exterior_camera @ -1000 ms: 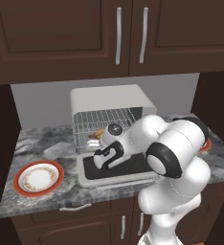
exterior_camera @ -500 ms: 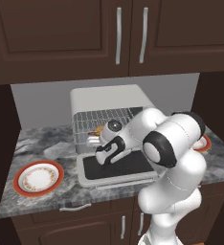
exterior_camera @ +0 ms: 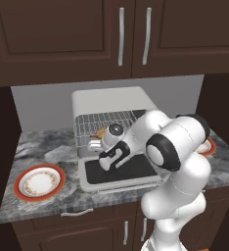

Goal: Open the toaster oven door. Place the bread on the top rack in the toaster oven and place the chicken drumstick on the bottom rack.

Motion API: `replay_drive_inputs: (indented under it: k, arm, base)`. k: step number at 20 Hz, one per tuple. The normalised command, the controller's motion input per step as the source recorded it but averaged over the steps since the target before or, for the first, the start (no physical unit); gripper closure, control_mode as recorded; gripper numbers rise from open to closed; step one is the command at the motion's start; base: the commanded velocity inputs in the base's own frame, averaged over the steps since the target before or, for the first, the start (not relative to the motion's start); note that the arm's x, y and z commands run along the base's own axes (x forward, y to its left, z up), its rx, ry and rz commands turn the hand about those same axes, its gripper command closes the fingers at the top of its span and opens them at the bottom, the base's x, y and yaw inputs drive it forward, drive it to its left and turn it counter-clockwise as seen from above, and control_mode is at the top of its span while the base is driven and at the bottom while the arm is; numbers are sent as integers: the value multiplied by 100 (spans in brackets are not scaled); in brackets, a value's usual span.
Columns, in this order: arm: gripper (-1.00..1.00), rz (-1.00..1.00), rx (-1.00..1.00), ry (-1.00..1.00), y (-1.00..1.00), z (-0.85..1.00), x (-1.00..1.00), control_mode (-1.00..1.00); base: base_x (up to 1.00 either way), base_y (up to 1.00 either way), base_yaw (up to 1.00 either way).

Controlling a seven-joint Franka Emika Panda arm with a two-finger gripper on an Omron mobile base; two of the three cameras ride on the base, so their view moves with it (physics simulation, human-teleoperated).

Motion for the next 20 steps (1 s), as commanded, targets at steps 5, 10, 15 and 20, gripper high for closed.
replay_drive_inputs:
  k: [5, 10, 15, 20]
  arm:
    - [-100, 0, -1, -4, 0, 13, -50, -100]
    - [-100, 2, -15, 0, -3, 44, -44, -100]
    - [-100, 14, -31, 16, -2, 56, -31, -100]
    - [-100, 23, -39, 31, 0, 52, -27, -100]
  base:
    - [0, 0, 0]
    - [0, 0, 0]
    - [0, 0, 0]
    - [0, 0, 0]
